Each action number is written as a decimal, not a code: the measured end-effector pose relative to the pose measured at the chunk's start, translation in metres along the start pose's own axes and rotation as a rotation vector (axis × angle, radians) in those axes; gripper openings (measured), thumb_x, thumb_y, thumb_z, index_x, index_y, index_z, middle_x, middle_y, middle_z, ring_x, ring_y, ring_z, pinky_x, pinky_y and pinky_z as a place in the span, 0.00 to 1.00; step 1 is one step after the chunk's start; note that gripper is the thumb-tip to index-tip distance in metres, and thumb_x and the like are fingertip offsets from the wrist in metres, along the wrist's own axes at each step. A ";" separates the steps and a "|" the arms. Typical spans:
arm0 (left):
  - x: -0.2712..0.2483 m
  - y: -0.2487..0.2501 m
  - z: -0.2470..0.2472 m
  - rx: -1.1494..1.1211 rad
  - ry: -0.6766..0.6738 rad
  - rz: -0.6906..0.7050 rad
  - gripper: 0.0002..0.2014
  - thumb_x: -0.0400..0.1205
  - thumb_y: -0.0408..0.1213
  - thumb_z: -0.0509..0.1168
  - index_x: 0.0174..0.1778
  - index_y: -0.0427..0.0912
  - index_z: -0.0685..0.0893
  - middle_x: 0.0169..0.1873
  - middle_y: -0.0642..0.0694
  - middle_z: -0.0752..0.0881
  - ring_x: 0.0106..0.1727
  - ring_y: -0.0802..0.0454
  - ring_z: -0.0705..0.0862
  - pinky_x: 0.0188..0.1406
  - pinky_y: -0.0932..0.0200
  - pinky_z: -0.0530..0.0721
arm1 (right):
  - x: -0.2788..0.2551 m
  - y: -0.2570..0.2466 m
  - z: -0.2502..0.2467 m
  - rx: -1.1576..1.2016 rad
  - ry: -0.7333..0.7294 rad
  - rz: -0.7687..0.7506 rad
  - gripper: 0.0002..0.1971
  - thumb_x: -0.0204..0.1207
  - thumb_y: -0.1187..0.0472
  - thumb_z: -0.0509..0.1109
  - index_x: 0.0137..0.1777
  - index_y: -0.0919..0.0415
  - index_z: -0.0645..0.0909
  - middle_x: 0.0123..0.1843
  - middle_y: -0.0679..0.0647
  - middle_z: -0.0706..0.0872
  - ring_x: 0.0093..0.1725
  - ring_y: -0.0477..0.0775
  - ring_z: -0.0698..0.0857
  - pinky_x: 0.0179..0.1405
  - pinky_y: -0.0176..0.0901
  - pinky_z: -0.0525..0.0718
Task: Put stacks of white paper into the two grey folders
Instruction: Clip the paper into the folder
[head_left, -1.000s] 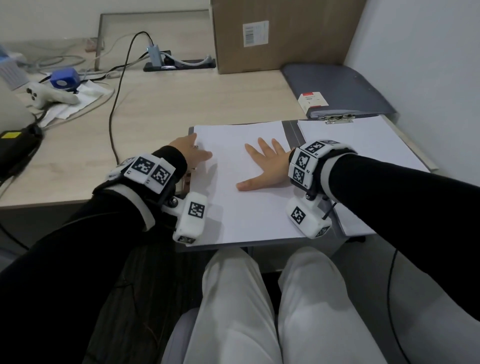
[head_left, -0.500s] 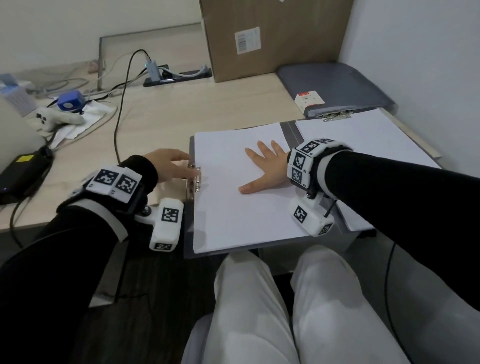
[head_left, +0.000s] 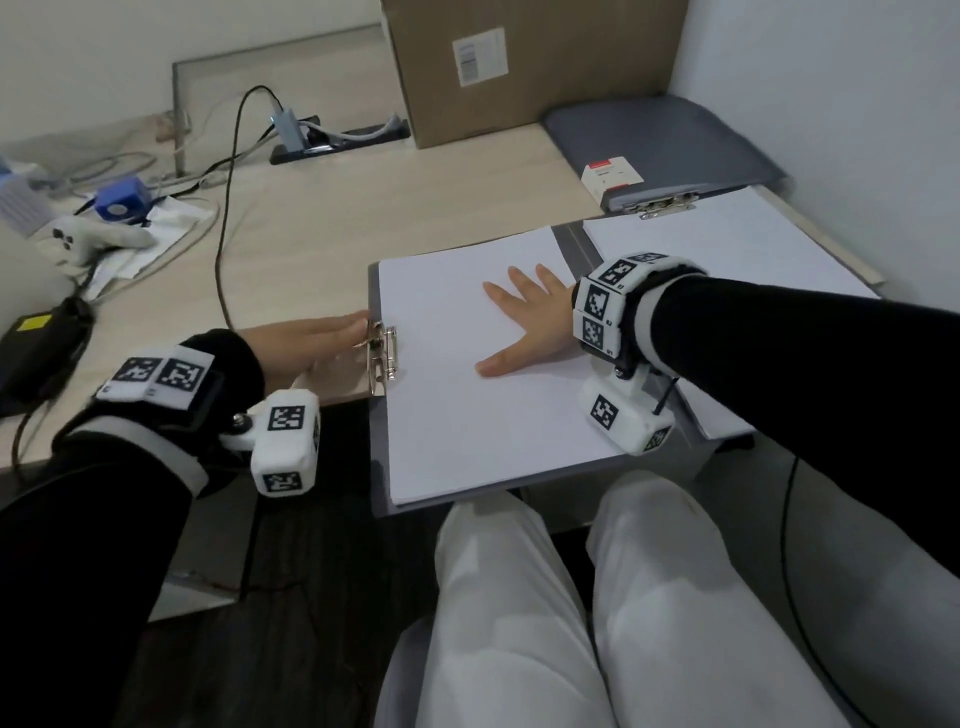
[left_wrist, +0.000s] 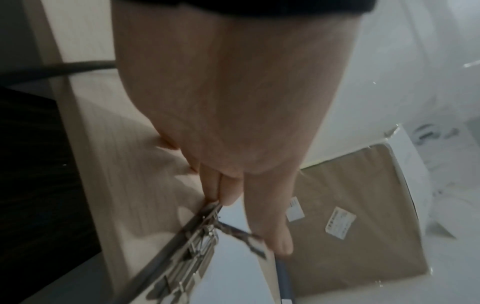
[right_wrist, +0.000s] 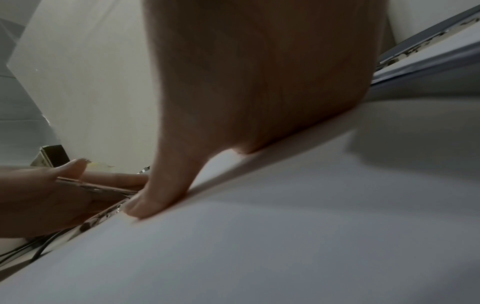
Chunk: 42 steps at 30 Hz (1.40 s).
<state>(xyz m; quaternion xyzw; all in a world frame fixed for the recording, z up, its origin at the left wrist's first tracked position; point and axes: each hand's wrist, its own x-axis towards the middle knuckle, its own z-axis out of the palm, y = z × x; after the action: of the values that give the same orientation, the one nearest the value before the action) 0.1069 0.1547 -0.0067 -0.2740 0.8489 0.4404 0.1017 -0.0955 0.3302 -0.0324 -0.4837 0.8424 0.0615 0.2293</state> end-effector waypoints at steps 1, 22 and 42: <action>-0.001 0.002 0.000 0.012 -0.023 0.011 0.53 0.39 0.82 0.64 0.62 0.68 0.66 0.53 0.81 0.73 0.50 0.95 0.72 0.46 0.95 0.67 | -0.001 -0.001 0.000 0.000 0.003 0.001 0.58 0.60 0.19 0.59 0.82 0.40 0.31 0.85 0.47 0.30 0.84 0.61 0.31 0.79 0.67 0.37; -0.002 0.011 0.020 0.414 0.085 -0.134 0.50 0.68 0.61 0.69 0.83 0.50 0.52 0.79 0.49 0.68 0.78 0.48 0.69 0.76 0.55 0.64 | 0.000 0.000 -0.002 -0.048 -0.031 -0.006 0.57 0.59 0.18 0.54 0.81 0.39 0.30 0.84 0.47 0.29 0.84 0.59 0.31 0.79 0.66 0.36; -0.006 0.046 0.042 -0.220 0.370 -0.500 0.09 0.81 0.33 0.64 0.35 0.36 0.77 0.25 0.43 0.83 0.26 0.49 0.83 0.28 0.59 0.83 | -0.074 0.050 -0.013 0.117 -0.005 0.100 0.44 0.76 0.33 0.58 0.85 0.49 0.42 0.87 0.52 0.40 0.85 0.62 0.37 0.82 0.62 0.42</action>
<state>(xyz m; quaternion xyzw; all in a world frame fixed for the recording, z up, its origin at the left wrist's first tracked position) 0.0837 0.2123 0.0025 -0.5585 0.7067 0.4337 0.0205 -0.1101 0.4103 0.0062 -0.4265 0.8672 0.0245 0.2558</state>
